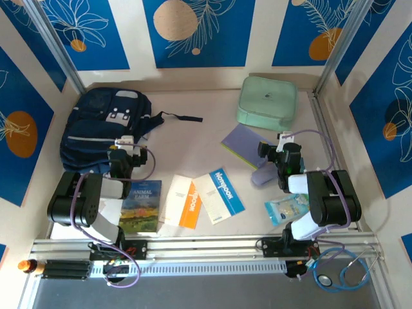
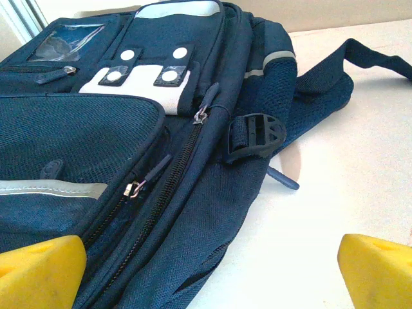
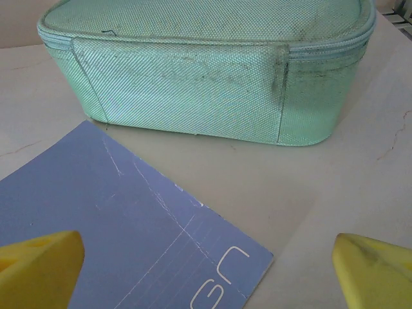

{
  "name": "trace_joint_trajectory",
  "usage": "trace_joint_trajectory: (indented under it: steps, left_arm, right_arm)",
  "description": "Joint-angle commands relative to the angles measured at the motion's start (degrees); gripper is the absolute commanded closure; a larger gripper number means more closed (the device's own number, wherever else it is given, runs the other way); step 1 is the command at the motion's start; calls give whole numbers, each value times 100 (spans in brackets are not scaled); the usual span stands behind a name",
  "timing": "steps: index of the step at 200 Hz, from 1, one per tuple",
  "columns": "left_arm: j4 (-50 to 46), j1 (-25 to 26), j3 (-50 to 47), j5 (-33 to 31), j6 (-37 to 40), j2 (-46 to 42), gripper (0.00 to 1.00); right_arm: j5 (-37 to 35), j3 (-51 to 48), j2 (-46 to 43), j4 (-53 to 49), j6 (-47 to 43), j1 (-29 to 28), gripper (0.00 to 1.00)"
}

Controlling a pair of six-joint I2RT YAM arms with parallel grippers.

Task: Pack the student bag
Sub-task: Move the student bag to the top-center of the table.

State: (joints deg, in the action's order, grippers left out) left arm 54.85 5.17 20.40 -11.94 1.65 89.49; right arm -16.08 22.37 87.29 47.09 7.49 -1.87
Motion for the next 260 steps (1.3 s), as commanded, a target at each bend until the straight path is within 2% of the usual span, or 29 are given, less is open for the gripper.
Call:
trace_joint_trajectory:
  steps: [1,187,213,236,260]
  left_arm:
    - [52,28,34,149,46,24,0]
    - [82,19,18,34,-7,22,0]
    - [78,27,18,201,80,-1,0]
    - [-142,27,-23,-101,-27,-338,0]
    - [-783,27,19,-278,-68,-1020,0]
  right_arm:
    - [-34,44,10,142,42,-4,1]
    - [-11,27,0,162,45,-1,1]
    - [2,-5,-25,216,42,3,1]
    - [-4,33,-359,-65,-41,-61,1]
    - [-338,369,-1014,-1249,-99,-290,1]
